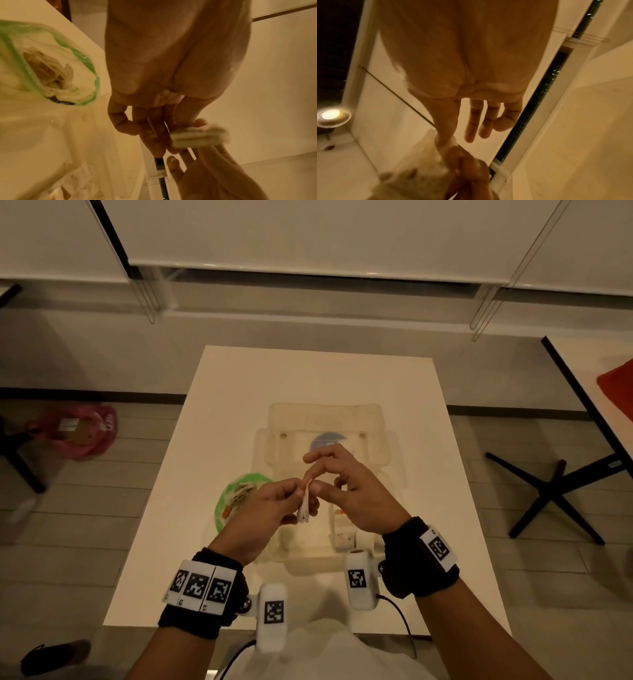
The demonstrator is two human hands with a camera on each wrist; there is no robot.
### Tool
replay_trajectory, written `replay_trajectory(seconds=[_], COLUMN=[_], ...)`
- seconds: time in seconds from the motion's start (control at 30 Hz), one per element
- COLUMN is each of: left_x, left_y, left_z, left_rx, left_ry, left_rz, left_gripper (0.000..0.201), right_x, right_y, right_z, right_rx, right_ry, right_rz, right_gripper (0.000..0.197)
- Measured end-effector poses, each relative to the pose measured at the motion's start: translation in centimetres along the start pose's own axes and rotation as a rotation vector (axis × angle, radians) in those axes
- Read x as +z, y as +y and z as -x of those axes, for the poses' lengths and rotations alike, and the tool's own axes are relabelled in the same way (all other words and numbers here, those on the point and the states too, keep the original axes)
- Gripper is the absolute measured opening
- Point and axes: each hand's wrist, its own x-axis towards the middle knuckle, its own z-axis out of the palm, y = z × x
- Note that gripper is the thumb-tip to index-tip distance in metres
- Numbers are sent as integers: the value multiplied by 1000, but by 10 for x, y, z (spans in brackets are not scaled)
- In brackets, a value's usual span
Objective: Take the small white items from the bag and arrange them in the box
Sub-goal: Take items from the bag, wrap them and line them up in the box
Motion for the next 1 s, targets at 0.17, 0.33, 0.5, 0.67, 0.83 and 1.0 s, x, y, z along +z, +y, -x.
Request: replay_trajectory(seconds=[0.17, 0.33, 0.5, 0.67, 0.83, 1.0], left_x=[-6, -7, -4, -4, -3, -9], left_y=[-1, 3, -2, -4, -4, -14], left_z=[3, 6, 1, -1, -3, -2], left_rx=[101, 206, 239, 250, 257, 208], left_ry=[114, 183, 287, 261, 289, 297], left_rz=[-44, -172, -159, -294, -383, -396], left_gripper=[25, 11, 15, 18, 13, 11], right_x=[-4, -4, -4, 0, -3, -14], right_y=[-2, -8, -7, -2, -4, 11], right_z=[-5, -8, -6, -2, -3, -4], right_rx=[-5, 2, 3, 8, -16, 33], right_ry=[27, 77, 144, 197, 161, 118], right_rz=[115, 107, 114, 164, 338, 478], right_gripper=[9, 3, 3, 8, 8, 3])
